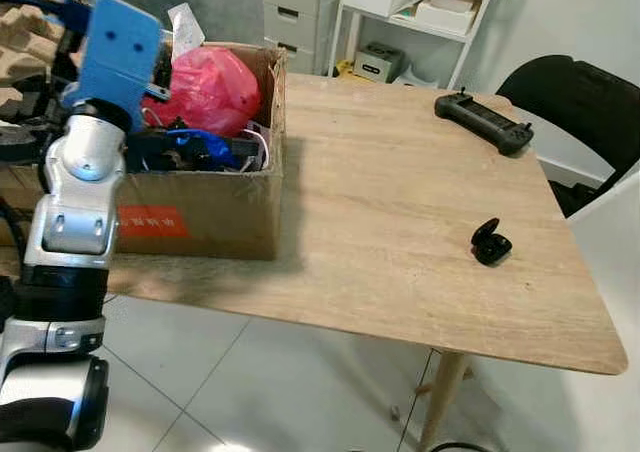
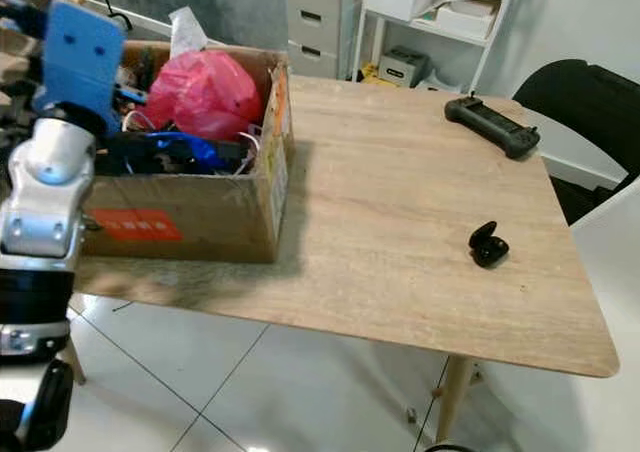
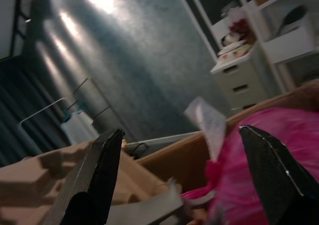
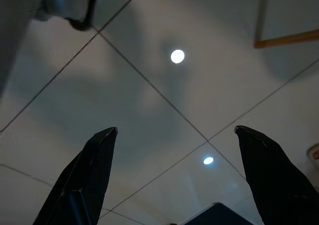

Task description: Picking trash to rubbish bin

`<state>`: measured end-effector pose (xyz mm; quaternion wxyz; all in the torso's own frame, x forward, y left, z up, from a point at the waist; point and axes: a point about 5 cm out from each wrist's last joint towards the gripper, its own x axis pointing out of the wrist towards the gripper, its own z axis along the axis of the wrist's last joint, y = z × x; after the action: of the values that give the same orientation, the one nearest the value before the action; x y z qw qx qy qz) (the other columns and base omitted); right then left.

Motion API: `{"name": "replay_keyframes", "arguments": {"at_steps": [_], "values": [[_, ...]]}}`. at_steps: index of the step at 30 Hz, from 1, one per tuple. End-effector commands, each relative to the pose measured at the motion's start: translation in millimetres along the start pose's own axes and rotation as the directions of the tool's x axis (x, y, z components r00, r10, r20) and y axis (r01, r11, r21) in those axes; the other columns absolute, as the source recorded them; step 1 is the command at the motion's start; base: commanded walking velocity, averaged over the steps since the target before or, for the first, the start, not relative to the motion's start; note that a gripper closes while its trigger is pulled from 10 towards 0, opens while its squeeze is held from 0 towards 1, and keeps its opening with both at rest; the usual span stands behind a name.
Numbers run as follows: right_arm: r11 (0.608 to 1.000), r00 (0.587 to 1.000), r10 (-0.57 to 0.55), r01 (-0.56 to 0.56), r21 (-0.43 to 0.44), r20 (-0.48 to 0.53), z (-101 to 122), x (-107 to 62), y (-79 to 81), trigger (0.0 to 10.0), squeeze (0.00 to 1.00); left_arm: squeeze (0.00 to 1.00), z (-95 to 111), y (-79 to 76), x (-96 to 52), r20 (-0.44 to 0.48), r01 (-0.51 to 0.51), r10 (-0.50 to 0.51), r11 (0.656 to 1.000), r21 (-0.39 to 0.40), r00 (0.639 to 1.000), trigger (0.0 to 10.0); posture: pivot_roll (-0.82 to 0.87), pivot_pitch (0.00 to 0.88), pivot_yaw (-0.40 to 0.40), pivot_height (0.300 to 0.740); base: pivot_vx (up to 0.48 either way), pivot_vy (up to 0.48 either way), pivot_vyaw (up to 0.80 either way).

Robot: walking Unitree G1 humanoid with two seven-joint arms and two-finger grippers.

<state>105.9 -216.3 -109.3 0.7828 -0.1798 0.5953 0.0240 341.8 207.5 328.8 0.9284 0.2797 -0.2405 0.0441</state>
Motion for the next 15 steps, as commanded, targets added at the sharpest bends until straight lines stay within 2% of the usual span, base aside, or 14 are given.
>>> {"name": "replay_keyframes", "arguments": {"at_steps": [1,2,3,4,5,6,7,8,9,10,11,12,14,15], "values": [[1.0,0.999,-0.01,0.01,0.001,-0.036,-13.5,-0.8,-1.0,10.0,0.0,1.0,9.4,-0.8,-1.2,0.057,0.038,-0.032,0.994,-0.101,0.998,10.0,0.01,0.14,-0.019,0.74,0.0,0.0,0.0],[1.0,0.999,-0.011,0.011,0.002,-0.039,-15.7,-1.0,-1.2,10.0,0.0,1.0,13.4,-1.5,-1.0,0.082,0.057,-0.044,0.985,-0.162,0.996,10.0,0.01,0.14,-0.019,0.74,0.0,0.0,0.0],[1.0,0.999,-0.011,0.011,0.002,-0.039,-15.7,-1.0,-1.2,10.0,0.0,1.0,13.4,-1.5,-1.0,0.082,0.057,-0.044,0.985,-0.162,0.996,10.0,0.01,0.14,-0.019,0.74,0.0,0.0,0.0],[1.0,0.999,-0.012,0.012,0.003,-0.043,-17.6,-1.1,-1.5,10.0,0.0,1.0,26.3,-4.4,-2.1,0.177,0.143,-0.088,0.936,-0.323,0.98,10.0,0.01,0.141,-0.018,0.74,0.0,0.0,0.0],[1.0,0.999,-0.012,0.012,0.003,-0.044,-17.9,-1.1,-1.1,10.0,0.0,1.0,34.8,-5.8,-4.2,0.249,0.211,-0.115,0.89,-0.404,0.962,10.0,0.01,0.141,-0.018,0.74,0.0,0.0,0.0],[1.0,0.999,-0.012,0.012,0.003,-0.044,-17.8,-1.1,-0.6,10.0,0.0,1.0,45.6,-7.2,-9.0,0.344,0.309,-0.146,0.819,-0.484,0.927,10.0,0.01,0.14,-0.019,0.74,0.0,0.0,0.0],[1.0,0.999,-0.012,0.012,0.003,-0.044,-17.8,-1.1,-0.6,10.0,0.0,1.0,45.6,-7.2,-9.0,0.344,0.309,-0.146,0.819,-0.484,0.927,10.0,0.01,0.14,-0.019,0.74,0.0,0.0,0.0],[1.0,0.999,-0.012,0.012,0.003,-0.041,-15.8,-1.0,0.1,10.0,0.0,0.0,58.4,-9.3,-18.4,0.461,0.437,-0.193,0.742,-0.509,0.866,10.0,0.01,0.14,-0.019,0.74,0.0,0.0,0.0],[1.0,0.999,-0.012,0.012,0.003,-0.039,-14.4,-0.8,0.2,10.0,0.0,0.0,62.1,-10.6,-22.1,0.492,0.474,-0.215,0.727,-0.496,0.844,10.0,0.01,0.139,-0.019,0.74,0.0,0.0,0.0],[1.0,0.999,-0.012,0.012,0.003,-0.039,-14.4,-0.8,0.2,10.0,0.0,0.0,62.1,-10.6,-22.1,0.492,0.474,-0.215,0.727,-0.496,0.844,10.0,0.01,0.139,-0.019,0.74,0.0,0.0,0.0],[1.0,0.999,-0.013,0.013,0.004,-0.034,-11.5,-0.6,-0.5,10.0,0.0,0.0,66.7,-12.7,-28.2,0.535,0.53,-0.242,0.695,-0.486,0.809,10.0,0.01,0.138,-0.02,0.74,0.0,0.0,0.0],[1.0,0.999,-0.013,0.013,0.004,-0.034,-11.5,-0.6,-0.5,10.0,0.0,0.0,66.7,-12.7,-28.2,0.535,0.53,-0.242,0.695,-0.486,0.809,10.0,0.01,0.138,-0.02,0.74,0.0,0.0,0.0],[1.0,0.999,-0.015,0.015,0.004,-0.029,-8.1,-0.4,-2.2,10.0,0.0,0.0,73.7,-11.1,-36.3,0.61,0.598,-0.243,0.637,-0.486,0.754,10.0,0.01,0.136,-0.023,0.74,0.0,0.0,0.0],[1.0,0.999,-0.015,0.015,0.004,-0.029,-8.1,-0.4,-2.2,10.0,0.0,0.0,73.7,-11.1,-36.3,0.61,0.598,-0.243,0.637,-0.486,0.754,10.0,0.01,0.136,-0.023,0.74,0.0,0.0,0.0]]}}
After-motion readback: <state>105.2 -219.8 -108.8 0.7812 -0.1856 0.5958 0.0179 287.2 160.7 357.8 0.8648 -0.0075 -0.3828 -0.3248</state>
